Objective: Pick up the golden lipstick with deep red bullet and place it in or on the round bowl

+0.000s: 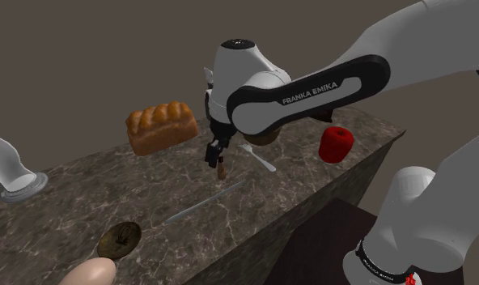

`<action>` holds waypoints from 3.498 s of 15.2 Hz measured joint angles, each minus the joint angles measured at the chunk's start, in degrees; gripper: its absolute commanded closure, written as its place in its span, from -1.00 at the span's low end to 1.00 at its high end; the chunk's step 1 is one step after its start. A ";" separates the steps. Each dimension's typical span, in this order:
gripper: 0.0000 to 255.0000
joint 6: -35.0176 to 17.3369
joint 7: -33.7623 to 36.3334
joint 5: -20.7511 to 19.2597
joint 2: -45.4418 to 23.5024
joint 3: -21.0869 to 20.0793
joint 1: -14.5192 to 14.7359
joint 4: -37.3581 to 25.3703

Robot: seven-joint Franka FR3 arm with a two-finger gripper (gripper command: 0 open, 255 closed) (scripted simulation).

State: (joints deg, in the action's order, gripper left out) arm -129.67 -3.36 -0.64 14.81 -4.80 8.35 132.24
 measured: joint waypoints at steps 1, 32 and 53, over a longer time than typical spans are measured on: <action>-1.00 -0.08 0.02 0.00 -0.02 -0.01 0.01 0.05; 1.00 12.35 -0.49 0.29 2.42 0.25 0.02 -9.99; 1.00 26.00 -5.92 0.39 2.63 3.92 -1.78 -23.46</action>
State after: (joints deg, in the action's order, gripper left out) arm -103.67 -9.28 -0.26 17.44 -0.88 6.57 108.78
